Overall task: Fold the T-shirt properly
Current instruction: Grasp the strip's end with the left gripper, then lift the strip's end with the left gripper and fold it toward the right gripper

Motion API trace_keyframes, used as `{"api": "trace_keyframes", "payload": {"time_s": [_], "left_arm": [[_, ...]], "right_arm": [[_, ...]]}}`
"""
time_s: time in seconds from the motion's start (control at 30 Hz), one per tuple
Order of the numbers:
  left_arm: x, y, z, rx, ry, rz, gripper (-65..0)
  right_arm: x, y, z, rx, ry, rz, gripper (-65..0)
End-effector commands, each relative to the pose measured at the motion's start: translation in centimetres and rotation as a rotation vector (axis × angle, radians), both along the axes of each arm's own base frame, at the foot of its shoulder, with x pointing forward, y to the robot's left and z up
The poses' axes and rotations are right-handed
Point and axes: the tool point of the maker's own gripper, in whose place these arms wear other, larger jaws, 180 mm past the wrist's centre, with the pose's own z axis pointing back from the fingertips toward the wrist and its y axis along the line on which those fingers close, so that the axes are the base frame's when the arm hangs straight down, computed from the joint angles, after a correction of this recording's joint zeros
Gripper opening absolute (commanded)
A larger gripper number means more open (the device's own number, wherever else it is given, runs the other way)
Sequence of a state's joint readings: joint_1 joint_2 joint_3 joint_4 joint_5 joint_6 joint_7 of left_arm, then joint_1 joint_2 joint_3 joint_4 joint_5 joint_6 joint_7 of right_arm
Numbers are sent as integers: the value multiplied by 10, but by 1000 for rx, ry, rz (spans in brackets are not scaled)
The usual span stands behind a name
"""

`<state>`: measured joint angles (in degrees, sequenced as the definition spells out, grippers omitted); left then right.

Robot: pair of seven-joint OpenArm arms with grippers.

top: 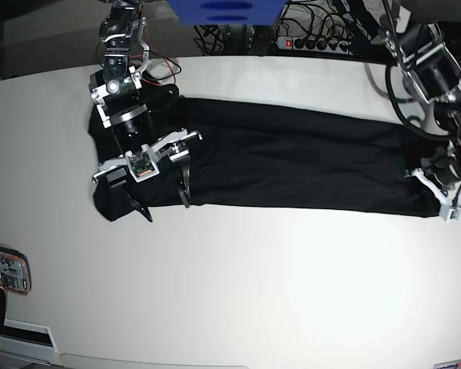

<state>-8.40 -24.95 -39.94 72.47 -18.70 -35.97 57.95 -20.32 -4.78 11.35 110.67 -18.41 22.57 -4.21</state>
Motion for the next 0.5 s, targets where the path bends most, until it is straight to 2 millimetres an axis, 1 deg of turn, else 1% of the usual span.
{"api": "trace_keyframes", "payload": {"time_s": [0.0,0.1,0.17,0.23,0.37,0.43,0.47], "left_arm": [[7,20,20,49,-39,14,-650],[6,38,24,65,-37,32,-650],[10,50,26,63,-60,52,-650],[9,55,23,54,-62,64,-650],[8,50,19,40,-58,62,-650],[7,33,7,2,-30,52,-650],[4,26,4,-4,-5,42,-650]], "right_arm": [[3,-6,15,16,-56,-16,-268],[4,-16,14,6,-54,-41,-268],[4,-16,14,6,-54,-41,-268],[4,-16,14,6,-54,-41,-268],[4,-15,14,6,-54,-40,-268],[4,-15,14,6,-54,-40,-268],[4,-15,14,6,-54,-40,-268]]}}
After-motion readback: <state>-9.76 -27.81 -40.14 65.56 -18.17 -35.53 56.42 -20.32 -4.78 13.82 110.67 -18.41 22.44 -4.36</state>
